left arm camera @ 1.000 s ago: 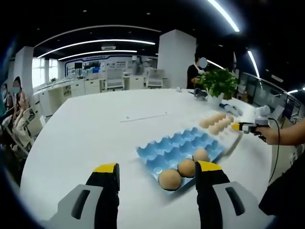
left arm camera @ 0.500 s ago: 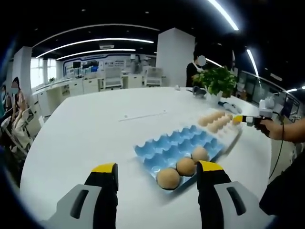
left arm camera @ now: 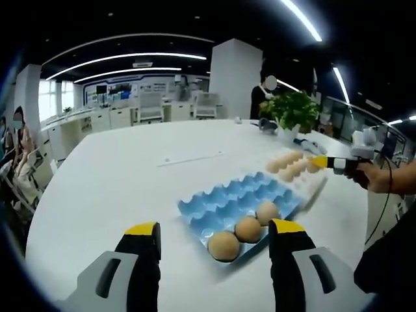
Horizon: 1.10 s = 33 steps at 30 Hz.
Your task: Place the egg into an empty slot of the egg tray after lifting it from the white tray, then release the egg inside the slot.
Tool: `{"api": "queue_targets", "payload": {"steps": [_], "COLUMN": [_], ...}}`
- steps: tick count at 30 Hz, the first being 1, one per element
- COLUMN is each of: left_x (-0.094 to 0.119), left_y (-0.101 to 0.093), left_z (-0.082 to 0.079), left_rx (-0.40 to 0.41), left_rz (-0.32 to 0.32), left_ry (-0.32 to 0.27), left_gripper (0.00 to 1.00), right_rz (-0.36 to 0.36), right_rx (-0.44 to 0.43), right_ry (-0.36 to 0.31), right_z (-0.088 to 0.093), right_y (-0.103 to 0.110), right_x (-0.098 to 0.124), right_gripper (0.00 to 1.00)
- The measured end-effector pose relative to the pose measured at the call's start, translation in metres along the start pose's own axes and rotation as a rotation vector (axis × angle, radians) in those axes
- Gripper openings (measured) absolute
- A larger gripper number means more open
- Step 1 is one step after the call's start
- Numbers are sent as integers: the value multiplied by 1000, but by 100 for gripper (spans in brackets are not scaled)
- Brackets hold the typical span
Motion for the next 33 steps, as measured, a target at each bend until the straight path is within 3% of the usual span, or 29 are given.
{"api": "queue_targets", "payload": {"steps": [17, 33], "left_x": [0, 2], "left_y": [-1, 2], "left_z": [1, 1], "left_rx": [-3, 1], "left_rz": [3, -8], "left_ry": [3, 0], "left_gripper": [66, 65], "right_rz": [-214, -303], "right_rx": [80, 150], "right_ry": [62, 113], "right_z": [23, 44], "right_y": [86, 121], "right_x": [-9, -17], "right_gripper": [25, 25]}}
Point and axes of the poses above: the point that each gripper's makers call its tool centre point, and the gripper's own axes: x roughly backward along the fingers, y roughly to its left, z roughly out of its underside, the point moved 1 cm from there along x, roughly backward along the fingers, and after that the axes turned 10 degrees about z, right-handed, at the moved point
